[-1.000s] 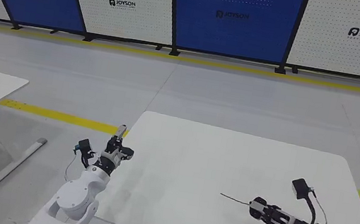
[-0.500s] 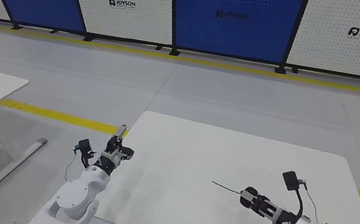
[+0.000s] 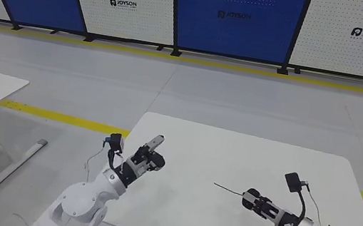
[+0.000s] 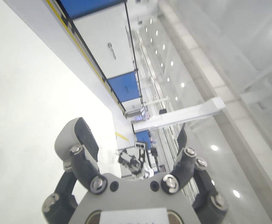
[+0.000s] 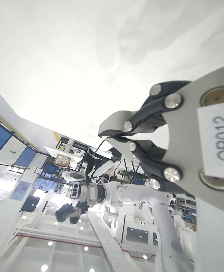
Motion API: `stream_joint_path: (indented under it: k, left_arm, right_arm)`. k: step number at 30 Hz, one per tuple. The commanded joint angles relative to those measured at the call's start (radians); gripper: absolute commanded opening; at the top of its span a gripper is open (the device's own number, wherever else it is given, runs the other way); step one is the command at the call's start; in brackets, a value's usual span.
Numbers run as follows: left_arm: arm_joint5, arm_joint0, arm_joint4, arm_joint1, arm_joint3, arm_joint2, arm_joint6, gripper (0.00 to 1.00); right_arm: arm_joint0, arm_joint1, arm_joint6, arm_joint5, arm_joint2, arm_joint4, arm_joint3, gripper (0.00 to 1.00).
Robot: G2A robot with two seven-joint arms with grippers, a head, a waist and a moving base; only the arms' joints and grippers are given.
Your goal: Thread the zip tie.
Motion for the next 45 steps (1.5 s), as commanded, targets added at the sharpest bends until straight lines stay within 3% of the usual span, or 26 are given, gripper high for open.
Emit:
stream_joint_path:
  k: [1,5,14,20,24,28,39,41,45]
  left_arm:
    - [0.009,0.003,0.057,0.004,-0.006,0.014,-0.057,1.0]
    - [0.032,-0.008,0.107,0.005,0.028,0.052,-0.07,1.0]
    - [0.032,-0.008,0.107,0.005,0.028,0.052,-0.07,1.0]
    - [0.032,-0.008,0.107,0.005,0.028,0.052,-0.07,1.0]
    - [0.032,-0.008,0.107,0.005,0.028,0.052,-0.07,1.0]
    - [0.032,-0.008,0.107,0.005,0.028,0.052,-0.07,1.0]
    - [0.032,-0.008,0.107,0.005,0.028,0.052,-0.07,1.0]
    - [0.011,-0.015,0.106,0.003,0.026,0.058,-0.046,1.0]
    - [-0.048,-0.006,0.13,0.004,-0.002,0.096,-0.082,1.0]
  right_arm:
    - [0.0,0.0,0.0,0.0,0.0,0.0,0.0,0.0]
    - [0.0,0.0,0.0,0.0,0.0,0.0,0.0,0.0]
    - [-0.003,-0.001,-0.003,0.01,0.0,0.001,0.005,0.0]
    - [0.116,0.002,0.303,0.159,0.02,0.003,0.082,0.0]
    - [0.173,-0.005,0.407,0.162,0.012,0.003,0.095,0.0]
    - [0.172,-0.015,0.33,0.131,0.019,0.034,0.107,0.0]
    - [0.172,-0.015,0.33,0.131,0.019,0.034,0.107,0.0]
    - [0.172,-0.015,0.33,0.131,0.019,0.034,0.107,0.0]
    - [0.172,-0.015,0.33,0.131,0.019,0.034,0.107,0.0]
